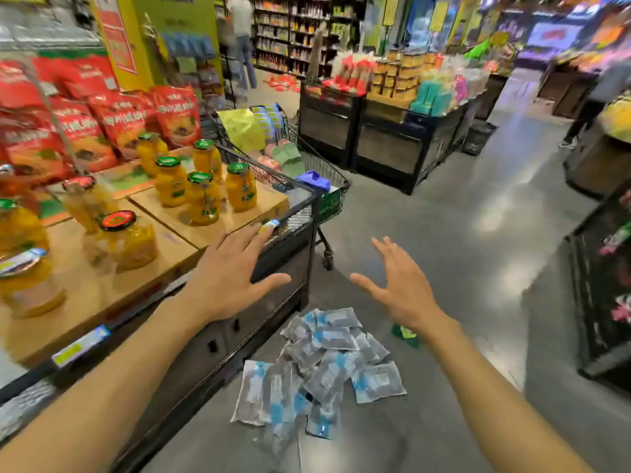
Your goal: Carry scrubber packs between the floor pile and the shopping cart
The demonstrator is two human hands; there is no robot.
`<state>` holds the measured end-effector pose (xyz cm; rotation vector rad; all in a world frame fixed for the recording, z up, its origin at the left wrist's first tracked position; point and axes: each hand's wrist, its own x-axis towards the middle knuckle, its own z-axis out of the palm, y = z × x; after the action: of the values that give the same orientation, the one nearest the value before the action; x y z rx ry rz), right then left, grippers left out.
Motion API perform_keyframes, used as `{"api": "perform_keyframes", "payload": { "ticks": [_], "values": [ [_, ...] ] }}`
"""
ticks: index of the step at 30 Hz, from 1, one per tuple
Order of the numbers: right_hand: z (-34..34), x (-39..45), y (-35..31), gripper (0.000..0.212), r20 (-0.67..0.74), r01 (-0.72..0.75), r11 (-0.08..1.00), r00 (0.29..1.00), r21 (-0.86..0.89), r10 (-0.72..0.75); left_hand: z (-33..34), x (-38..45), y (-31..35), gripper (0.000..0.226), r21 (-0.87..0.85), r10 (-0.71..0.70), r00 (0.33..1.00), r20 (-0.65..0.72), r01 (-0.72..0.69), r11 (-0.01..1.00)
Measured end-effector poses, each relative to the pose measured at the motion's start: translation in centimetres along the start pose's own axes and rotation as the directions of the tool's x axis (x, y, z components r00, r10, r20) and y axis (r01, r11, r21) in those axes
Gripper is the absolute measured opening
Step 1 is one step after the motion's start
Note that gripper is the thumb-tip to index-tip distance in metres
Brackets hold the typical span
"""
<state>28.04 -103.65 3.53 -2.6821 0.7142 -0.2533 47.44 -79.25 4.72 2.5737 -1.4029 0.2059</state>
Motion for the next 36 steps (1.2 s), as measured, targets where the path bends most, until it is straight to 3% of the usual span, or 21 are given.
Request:
{"api": "perform_keyframes", "payload": {
  "ticks": [4,11,18,26,32,36],
  "values": [
    [-1.0,1.5,3.7,0.102,-0.032,-0.104,0.994,0.994,-0.018,0.104,1.7,5.4,1.5,0.102,-0.043,0.078,0.997,-0.005,-0.078,0.996],
    [0.0,6.7,7.0,0.107,-0.09,-0.251,0.968,0.964,-0.004,0.25,6.7,14.7,0.3,0.104,-0.097,0.199,0.98,0.009,-0.197,0.976],
    [6.6,12.1,11.2,0.102,-0.063,-0.285,0.958,0.956,0.03,0.286,17.5,21.3,-1.4,0.103,-0.238,0.219,0.974,-0.051,-0.225,0.945],
    [31.2,16.1,22.2,0.102,-0.038,-0.198,0.98,0.979,0.032,0.199,43.0,19.2,-2.9,0.101,-0.25,0.232,0.973,-0.001,-0.225,0.942],
    [53.5,13.6,32.4,0.103,-0.037,-0.166,0.986,0.985,0.021,0.167,66.8,14.7,-4.4,0.1,-0.288,0.24,0.97,0.047,-0.217,0.933],
    [64.8,11.4,38.0,0.102,-0.042,-0.171,0.985,0.984,0.028,0.172,79.0,11.6,-5.5,0.103,-0.272,0.247,0.965,0.083,-0.217,0.937]
  ]
}}
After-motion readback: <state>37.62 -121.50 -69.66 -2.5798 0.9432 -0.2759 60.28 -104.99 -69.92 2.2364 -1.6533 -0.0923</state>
